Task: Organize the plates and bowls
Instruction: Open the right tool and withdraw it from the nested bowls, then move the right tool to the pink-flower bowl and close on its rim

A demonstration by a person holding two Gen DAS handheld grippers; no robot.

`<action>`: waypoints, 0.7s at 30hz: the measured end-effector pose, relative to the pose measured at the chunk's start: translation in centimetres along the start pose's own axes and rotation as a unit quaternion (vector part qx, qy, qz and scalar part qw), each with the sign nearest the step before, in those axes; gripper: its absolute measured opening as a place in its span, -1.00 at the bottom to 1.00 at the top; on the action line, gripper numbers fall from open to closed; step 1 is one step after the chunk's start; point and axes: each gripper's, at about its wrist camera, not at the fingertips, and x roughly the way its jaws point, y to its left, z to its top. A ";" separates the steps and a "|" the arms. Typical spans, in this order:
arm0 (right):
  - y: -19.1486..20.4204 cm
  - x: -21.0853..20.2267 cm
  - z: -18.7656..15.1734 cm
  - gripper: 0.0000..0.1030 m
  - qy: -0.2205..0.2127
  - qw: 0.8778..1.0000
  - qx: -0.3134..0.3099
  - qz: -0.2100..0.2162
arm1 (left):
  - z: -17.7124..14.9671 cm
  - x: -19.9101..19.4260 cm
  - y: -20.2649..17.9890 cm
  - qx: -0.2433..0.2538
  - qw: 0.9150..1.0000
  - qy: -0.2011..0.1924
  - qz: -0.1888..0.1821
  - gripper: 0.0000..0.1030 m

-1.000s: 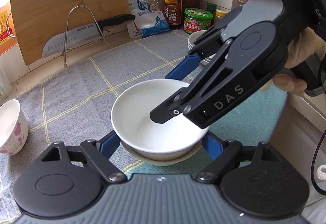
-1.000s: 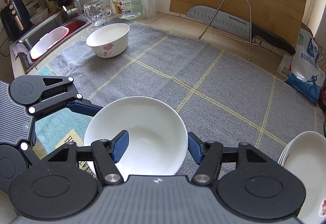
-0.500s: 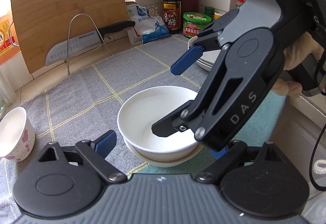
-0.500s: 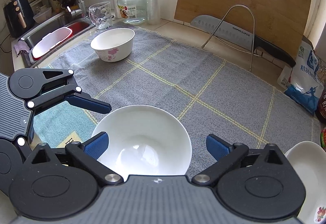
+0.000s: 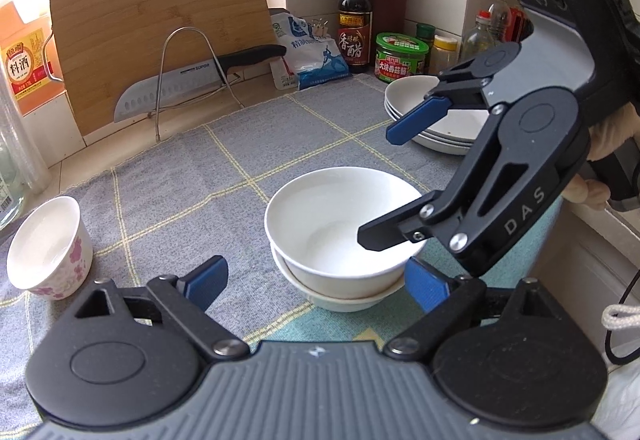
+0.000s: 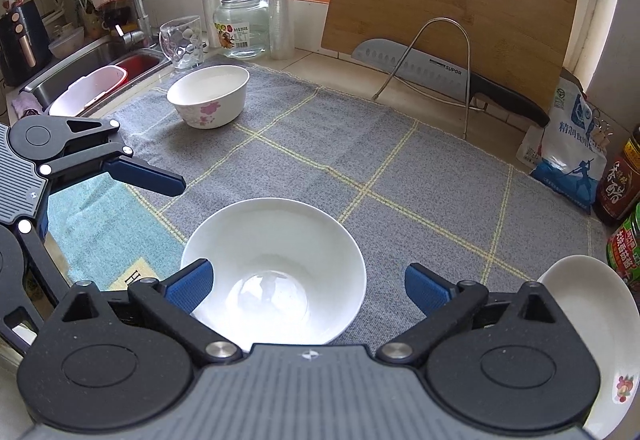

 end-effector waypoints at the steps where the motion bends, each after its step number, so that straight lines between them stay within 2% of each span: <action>1: 0.1 0.1 -0.1 1.00 0.002 1.000 0.002 0.000 | -0.2 -0.1 0.2 -0.003 1.000 0.001 0.002 0.84; 14: 1.3 1.0 -0.4 1.00 0.012 1.000 0.009 -0.021 | -2.3 -1.0 3.5 -0.042 0.999 0.009 0.023 0.84; 21: 2.2 1.0 2.0 1.00 -0.003 0.999 -0.006 -0.035 | -3.3 -1.6 6.8 -0.064 0.997 0.005 0.047 0.84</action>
